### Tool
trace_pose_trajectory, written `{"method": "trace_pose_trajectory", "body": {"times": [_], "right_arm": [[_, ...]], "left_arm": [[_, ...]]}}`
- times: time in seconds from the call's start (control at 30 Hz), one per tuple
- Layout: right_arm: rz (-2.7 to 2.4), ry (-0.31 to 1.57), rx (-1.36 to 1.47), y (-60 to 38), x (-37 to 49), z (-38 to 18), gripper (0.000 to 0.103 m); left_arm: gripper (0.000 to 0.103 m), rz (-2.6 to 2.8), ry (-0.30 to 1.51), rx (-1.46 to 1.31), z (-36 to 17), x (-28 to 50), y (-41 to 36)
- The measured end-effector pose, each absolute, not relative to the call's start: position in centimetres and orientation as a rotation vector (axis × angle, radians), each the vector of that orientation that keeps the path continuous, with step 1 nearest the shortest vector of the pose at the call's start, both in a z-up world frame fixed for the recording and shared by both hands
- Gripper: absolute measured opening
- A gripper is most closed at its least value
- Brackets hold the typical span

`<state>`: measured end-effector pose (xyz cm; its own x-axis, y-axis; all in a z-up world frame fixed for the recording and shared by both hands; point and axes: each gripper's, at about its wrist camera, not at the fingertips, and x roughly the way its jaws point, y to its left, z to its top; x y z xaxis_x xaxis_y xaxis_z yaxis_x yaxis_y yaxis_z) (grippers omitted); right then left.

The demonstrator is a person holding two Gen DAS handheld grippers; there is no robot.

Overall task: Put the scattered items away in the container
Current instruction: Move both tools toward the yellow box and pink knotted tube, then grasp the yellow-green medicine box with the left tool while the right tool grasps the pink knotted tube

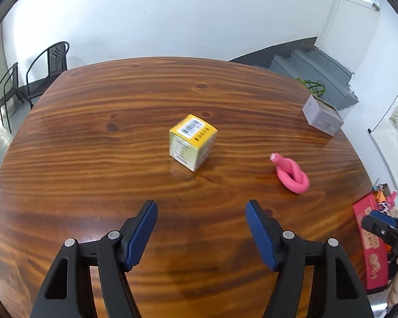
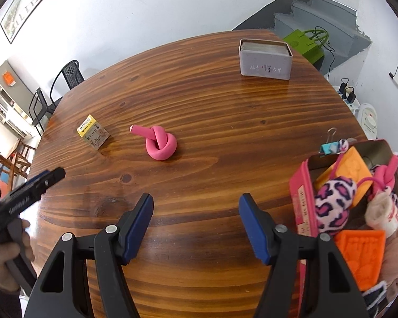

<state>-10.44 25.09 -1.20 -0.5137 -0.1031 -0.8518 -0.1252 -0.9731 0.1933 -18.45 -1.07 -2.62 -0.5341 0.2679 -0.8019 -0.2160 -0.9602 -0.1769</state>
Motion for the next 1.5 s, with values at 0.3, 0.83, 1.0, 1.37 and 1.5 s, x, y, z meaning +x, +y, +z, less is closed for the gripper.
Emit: {"method": "trace_pose_trajectory", "body": {"times": [0.3, 0.83, 1.0, 1.37, 1.5], "right_arm": [[2.639, 0.373, -1.583, 23.9, -11.5, -3.0, 0.071], [2.618, 0.325, -1.632, 22.2, -13.5, -4.6, 0.071], [2.636, 0.328, -1.628, 21.8, -14.6, -4.7, 0.071], [2.724, 0.227, -1.591, 20.2, -19.8, -4.6, 0.071], [2.727, 0.139, -1.605, 19.5, -21.8, -5.5, 0.071]], "left_arm": [[0.070, 2.456, 0.050, -1.325, -5.1, -23.9, -0.7], [0.070, 2.348, 0.056, -1.323, -7.9, -29.0, 0.2], [0.053, 2.333, 0.051, -1.321, -8.1, -28.8, 0.3], [0.052, 2.395, 0.004, -1.266, -5.7, -26.6, -0.6], [0.052, 2.403, -0.014, -1.259, -4.8, -25.6, -1.1]]}}
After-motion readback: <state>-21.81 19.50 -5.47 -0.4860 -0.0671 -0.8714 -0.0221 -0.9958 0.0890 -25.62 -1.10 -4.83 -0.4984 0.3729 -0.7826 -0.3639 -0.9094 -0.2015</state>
